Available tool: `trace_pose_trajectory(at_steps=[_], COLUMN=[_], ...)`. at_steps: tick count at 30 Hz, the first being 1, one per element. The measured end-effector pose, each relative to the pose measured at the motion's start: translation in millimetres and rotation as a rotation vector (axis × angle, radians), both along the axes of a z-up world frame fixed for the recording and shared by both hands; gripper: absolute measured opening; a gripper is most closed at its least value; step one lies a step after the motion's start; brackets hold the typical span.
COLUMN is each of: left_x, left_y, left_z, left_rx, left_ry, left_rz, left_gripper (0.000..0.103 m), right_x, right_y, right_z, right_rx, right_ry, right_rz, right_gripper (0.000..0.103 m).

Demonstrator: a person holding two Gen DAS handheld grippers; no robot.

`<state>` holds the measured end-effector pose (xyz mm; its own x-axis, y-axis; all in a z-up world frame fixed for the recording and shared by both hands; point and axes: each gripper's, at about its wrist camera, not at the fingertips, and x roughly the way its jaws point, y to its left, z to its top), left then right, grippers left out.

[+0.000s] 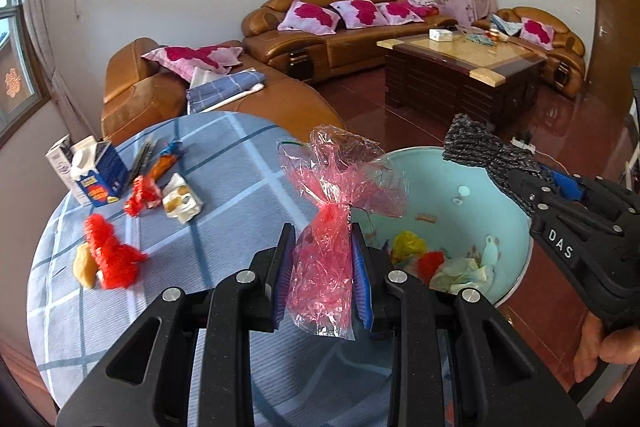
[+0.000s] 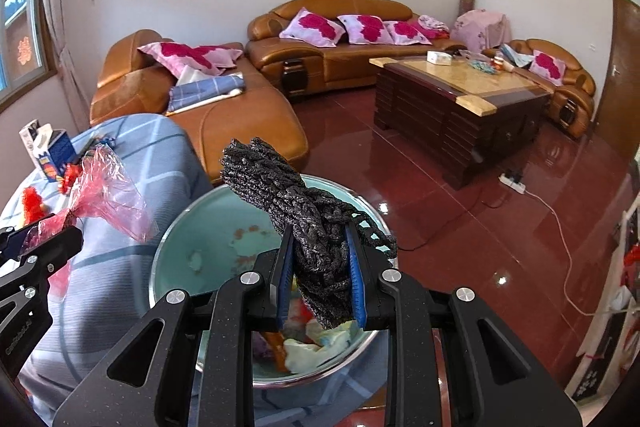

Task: Collect trash
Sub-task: 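Carry the pink bag and black rope bundle over the teal bucket with both tools, then open both tools over the teal bucket to drop the rope and pink bag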

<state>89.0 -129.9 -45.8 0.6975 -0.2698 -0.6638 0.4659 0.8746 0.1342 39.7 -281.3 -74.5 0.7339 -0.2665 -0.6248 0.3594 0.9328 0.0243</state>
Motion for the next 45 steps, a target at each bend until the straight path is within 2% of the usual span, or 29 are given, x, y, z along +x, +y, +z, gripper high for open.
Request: trace_pose_trajectory(at_steps=[20, 31, 32, 34, 39, 42, 45], left_x=[20.3, 28.6, 28.9, 29.2, 26.9, 23.6, 21.1], left_y=[-45.5, -54.8, -53.4, -50.7, -46.0, -37.7, -28.5], left_z=[-41.9, -56.8, -56.6, -54.7, -46.4, -38.6, -33.7], left_rx=[0.041, 0.046, 0.043, 0.034, 0.023, 0.018, 0.010], left_ry=[0.104, 0.137, 0.140, 0.138, 0.116, 0.092, 0.079], left_rz=[-0.056, -0.060, -0.055, -0.045, -0.032, -0.010, 0.011], left_gripper=[0.027, 0.031, 0.033, 0.046, 0.051, 0.062, 0.064], right_x=[19.5, 23.9, 23.6, 21.5, 18.2, 16.2, 13.2], right_y=[-28.2, -32.8, -32.2, -32.5, -30.9, -32.0, -31.9], right_z=[-39.1, -46.0, -44.7, -41.2, -35.7, -32.3, -27.9], right_rx=[0.017, 0.044, 0.046, 0.047, 0.040, 0.040, 0.044], right_ry=[0.104, 0.118, 0.114, 0.102, 0.086, 0.077, 0.063], right_rz=[-0.065, -0.052, -0.055, -0.059, -0.066, -0.075, -0.079], right_gripper=[0.025, 0.035, 0.035, 0.038, 0.046, 0.049, 0.051])
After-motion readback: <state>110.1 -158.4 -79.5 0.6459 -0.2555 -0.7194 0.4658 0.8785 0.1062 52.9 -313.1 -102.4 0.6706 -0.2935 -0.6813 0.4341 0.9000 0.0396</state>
